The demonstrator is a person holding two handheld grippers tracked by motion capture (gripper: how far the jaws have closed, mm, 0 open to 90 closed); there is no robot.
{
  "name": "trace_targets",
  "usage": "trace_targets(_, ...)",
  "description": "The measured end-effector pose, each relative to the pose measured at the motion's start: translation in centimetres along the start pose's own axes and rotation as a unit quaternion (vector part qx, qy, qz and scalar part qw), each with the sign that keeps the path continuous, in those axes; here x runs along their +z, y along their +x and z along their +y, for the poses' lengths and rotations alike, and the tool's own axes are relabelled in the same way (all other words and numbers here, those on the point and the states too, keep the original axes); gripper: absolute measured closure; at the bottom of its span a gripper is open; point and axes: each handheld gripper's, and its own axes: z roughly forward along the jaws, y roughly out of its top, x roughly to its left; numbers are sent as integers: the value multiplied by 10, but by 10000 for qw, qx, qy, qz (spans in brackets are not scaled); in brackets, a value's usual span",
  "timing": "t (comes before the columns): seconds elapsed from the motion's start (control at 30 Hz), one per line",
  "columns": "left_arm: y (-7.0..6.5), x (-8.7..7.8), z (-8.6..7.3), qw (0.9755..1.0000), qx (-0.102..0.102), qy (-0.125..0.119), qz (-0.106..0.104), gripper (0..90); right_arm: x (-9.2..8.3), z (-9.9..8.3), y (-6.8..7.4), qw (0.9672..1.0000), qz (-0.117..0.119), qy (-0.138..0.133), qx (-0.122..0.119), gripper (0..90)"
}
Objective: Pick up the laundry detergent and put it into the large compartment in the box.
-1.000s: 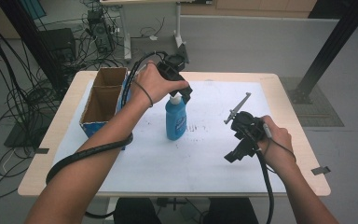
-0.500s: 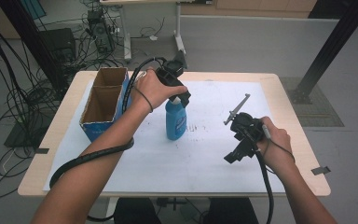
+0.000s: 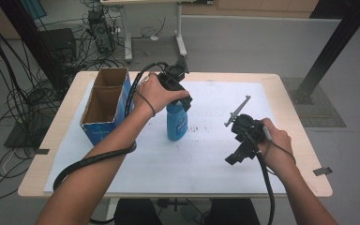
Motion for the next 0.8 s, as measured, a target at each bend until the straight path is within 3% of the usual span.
trace_targets(0.6, -2, 15, -2, 10000, -26, 53, -31, 74, 2, -1, 0, 10000, 12, -15, -10, 42)
trace_targets(0.8, -5, 21, -1, 9999, 32, 143, 70, 73, 2, -1, 0, 10000, -19, -16, -55, 42)
